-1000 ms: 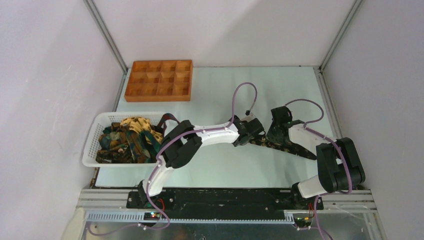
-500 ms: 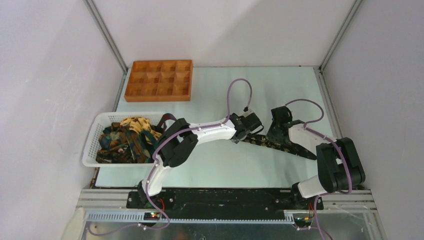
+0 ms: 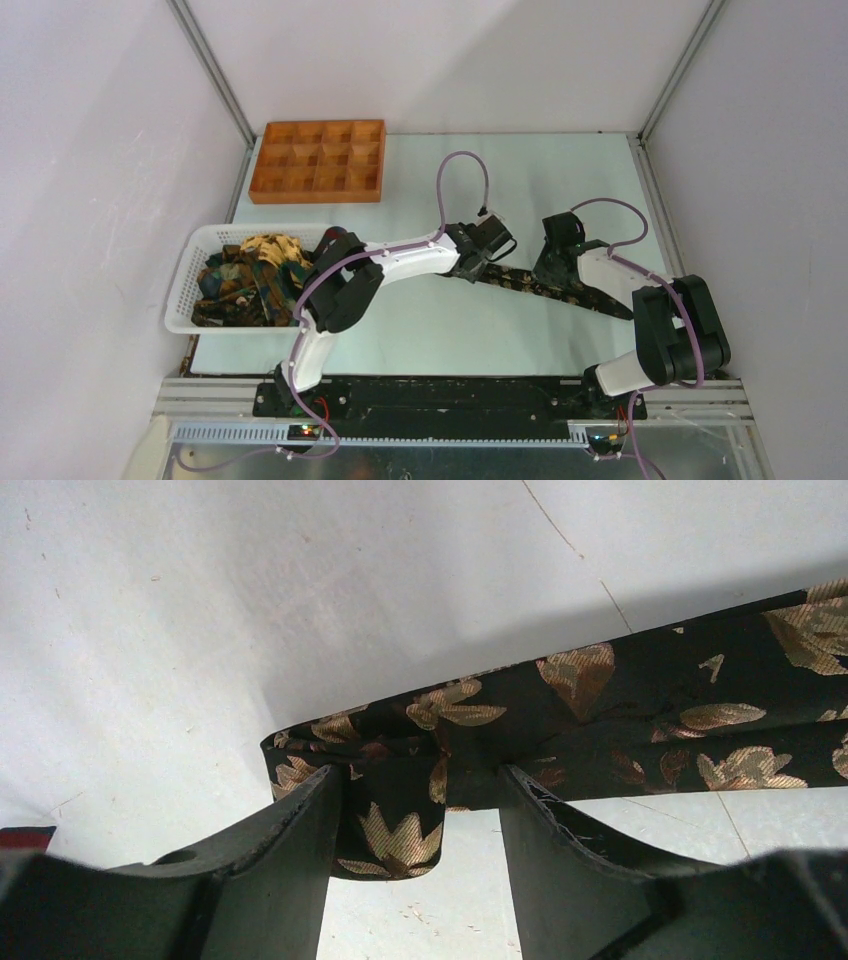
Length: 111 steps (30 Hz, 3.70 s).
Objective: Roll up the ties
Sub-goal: Roll the tie at the center of the board.
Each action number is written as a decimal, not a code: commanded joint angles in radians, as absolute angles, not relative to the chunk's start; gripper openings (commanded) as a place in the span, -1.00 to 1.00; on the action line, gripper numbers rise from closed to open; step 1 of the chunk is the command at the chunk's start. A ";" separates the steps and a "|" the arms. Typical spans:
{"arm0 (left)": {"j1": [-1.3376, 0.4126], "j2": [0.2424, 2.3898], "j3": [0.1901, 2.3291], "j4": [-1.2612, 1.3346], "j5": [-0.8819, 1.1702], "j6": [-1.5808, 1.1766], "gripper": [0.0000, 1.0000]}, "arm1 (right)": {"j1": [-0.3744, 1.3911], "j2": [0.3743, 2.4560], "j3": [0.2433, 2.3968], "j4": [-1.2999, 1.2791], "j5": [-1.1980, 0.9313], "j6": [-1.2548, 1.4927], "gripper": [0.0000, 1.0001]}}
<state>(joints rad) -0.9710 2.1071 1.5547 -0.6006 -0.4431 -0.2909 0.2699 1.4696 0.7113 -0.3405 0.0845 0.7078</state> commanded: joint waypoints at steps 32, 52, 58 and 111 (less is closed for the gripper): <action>-0.940 1.786 1.536 -0.592 -0.358 -0.348 0.32 | 0.269 1.358 0.713 -0.311 0.032 0.680 -0.99; -0.576 1.269 1.035 -0.375 -0.297 -0.568 0.35 | 0.590 1.492 1.065 -0.331 -0.214 0.032 0.41; -0.500 1.174 0.943 -0.360 -0.293 -0.617 0.35 | 0.650 1.679 1.250 -0.396 -0.260 -0.173 0.86; -0.406 1.110 0.882 -0.328 -0.218 -0.637 0.38 | 0.718 2.122 1.511 -0.671 -0.159 -0.393 0.33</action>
